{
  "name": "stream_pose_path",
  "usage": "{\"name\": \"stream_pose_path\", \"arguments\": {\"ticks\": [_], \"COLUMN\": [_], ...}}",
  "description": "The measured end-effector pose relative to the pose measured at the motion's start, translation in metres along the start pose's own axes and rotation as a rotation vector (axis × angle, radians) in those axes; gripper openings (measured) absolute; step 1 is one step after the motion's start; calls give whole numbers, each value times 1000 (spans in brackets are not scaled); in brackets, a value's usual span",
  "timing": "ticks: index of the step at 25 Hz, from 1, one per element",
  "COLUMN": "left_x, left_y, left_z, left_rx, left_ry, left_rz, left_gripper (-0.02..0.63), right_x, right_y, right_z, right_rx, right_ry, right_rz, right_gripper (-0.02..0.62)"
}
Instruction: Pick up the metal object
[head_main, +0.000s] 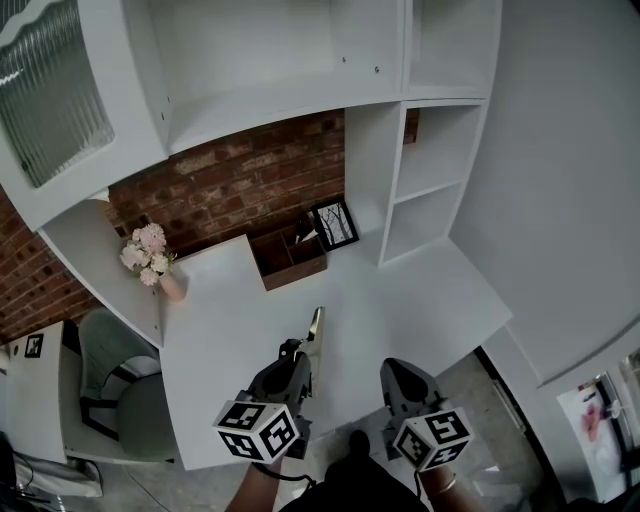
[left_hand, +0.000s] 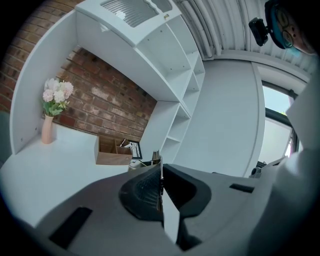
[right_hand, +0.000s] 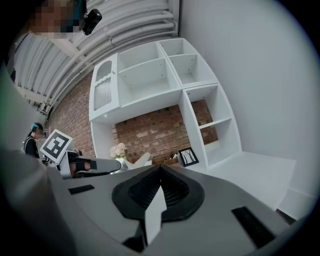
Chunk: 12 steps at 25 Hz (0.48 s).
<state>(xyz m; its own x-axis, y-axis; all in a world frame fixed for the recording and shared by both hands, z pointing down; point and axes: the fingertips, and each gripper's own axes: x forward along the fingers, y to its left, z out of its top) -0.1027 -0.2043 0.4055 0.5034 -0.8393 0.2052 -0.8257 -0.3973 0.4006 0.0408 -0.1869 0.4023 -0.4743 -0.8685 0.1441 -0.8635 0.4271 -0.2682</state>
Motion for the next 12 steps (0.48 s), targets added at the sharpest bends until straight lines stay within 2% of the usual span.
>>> {"name": "stream_pose_path", "arguments": {"ticks": [12], "left_x": [-18], "left_y": [-7], "left_z": [4], "left_rx": [39], "left_ry": [-26], "left_rz": [-3], "left_gripper": [11], "right_x": [-10], "right_y": [14], "right_z": [7], "right_rx": [5], "right_ry": [-40], "right_rz": [18], "right_gripper": [3]}}
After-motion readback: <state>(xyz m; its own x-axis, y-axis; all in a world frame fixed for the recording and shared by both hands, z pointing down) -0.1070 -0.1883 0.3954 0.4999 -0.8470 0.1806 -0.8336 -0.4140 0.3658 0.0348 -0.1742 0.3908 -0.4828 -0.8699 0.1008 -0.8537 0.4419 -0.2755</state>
